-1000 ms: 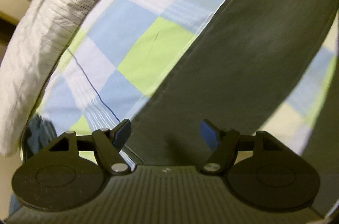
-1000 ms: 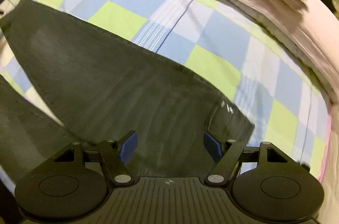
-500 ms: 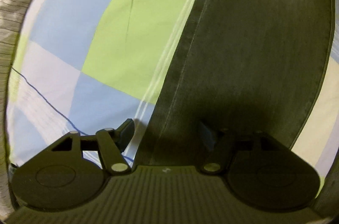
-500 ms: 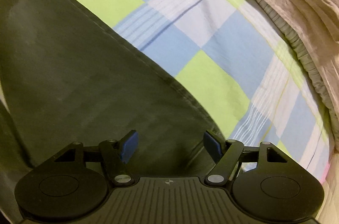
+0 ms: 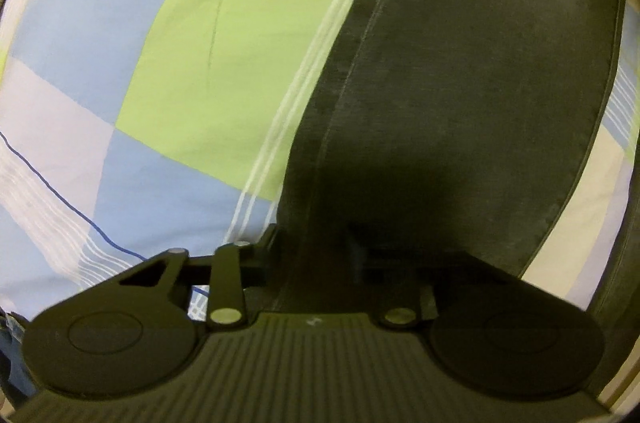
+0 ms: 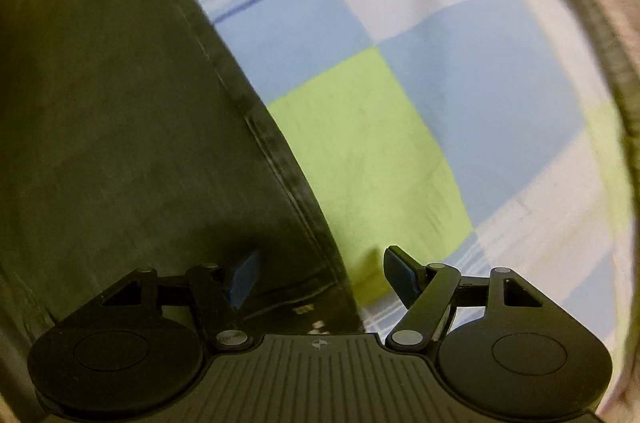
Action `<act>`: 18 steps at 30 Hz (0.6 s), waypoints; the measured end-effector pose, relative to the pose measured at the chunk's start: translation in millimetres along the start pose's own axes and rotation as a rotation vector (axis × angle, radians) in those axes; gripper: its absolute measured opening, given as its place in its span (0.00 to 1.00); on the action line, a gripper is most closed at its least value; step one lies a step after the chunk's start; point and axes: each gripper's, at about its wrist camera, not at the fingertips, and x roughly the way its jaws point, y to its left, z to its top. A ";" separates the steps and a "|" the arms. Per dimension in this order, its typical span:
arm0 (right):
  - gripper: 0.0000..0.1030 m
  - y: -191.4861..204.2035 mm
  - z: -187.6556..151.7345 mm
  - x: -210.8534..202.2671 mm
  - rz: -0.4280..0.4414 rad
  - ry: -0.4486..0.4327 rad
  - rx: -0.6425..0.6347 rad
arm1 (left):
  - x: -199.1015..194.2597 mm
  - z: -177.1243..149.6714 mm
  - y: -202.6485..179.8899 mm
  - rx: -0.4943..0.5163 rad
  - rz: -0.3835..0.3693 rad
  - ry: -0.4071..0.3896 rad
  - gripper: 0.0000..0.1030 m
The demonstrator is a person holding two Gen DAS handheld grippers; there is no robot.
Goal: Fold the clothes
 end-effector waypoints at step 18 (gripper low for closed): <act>0.12 8.9 0.4 -54.9 0.086 -0.029 0.001 | -49.7 -24.2 -58.3 -0.052 0.157 -0.068 0.03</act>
